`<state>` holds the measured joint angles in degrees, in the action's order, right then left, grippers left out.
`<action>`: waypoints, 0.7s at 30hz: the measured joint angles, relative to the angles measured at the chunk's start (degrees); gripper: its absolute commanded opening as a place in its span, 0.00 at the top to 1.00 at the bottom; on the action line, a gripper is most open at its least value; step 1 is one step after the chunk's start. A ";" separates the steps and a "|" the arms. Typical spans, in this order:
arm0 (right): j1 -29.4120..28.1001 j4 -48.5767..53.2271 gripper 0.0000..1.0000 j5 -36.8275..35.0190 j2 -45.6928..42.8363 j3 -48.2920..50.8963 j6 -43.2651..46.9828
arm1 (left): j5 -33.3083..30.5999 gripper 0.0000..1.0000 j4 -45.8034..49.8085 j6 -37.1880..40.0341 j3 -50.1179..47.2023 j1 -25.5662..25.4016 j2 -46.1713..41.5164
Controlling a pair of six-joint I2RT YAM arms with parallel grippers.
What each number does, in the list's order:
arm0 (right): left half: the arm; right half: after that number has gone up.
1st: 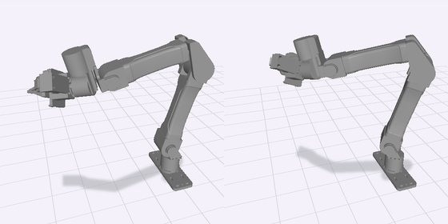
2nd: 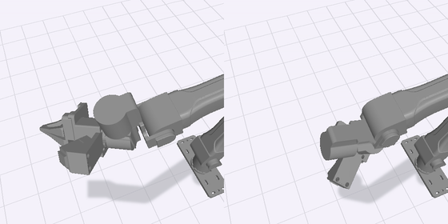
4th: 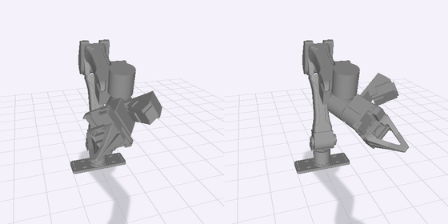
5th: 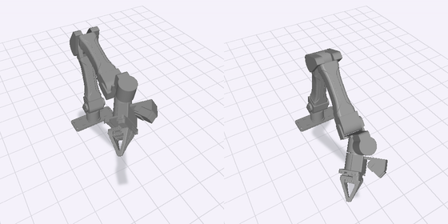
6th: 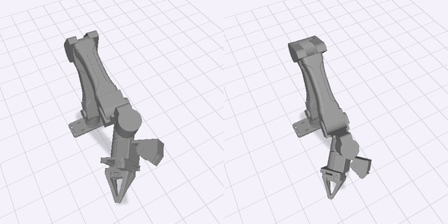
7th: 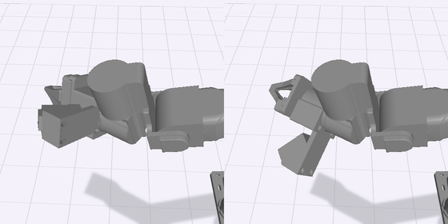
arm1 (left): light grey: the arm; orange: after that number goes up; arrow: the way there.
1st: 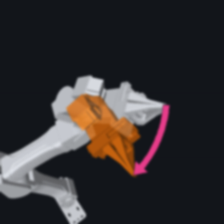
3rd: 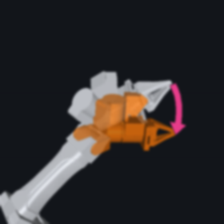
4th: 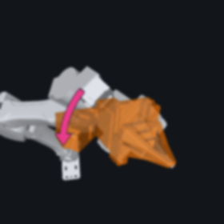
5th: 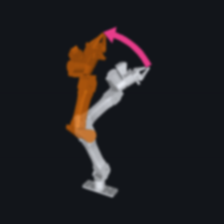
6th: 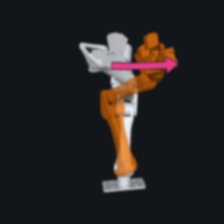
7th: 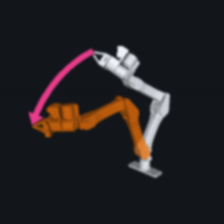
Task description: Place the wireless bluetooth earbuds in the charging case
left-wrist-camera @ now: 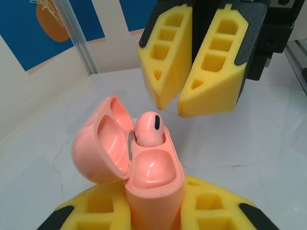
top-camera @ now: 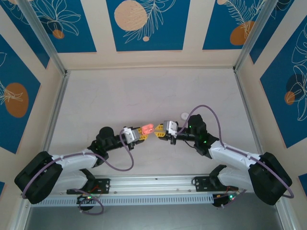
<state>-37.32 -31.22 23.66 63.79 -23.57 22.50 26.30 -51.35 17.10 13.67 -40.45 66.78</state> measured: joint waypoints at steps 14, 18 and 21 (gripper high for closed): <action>-0.07 -0.07 0.86 1.88 3.15 -1.84 0.07 | 0.00 0.89 0.68 0.02 0.00 -0.09 0.00; -0.11 1.09 0.86 1.86 3.15 -2.12 0.46 | 0.00 0.89 1.29 0.02 0.00 -0.09 0.00; -0.15 1.46 0.84 1.84 3.02 -2.16 0.50 | 0.00 0.89 1.29 0.02 0.00 -0.09 0.00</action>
<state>-37.47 -29.76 25.50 66.81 -25.74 23.00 26.30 -50.06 17.12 13.67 -40.53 66.78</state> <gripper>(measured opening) 0.143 0.188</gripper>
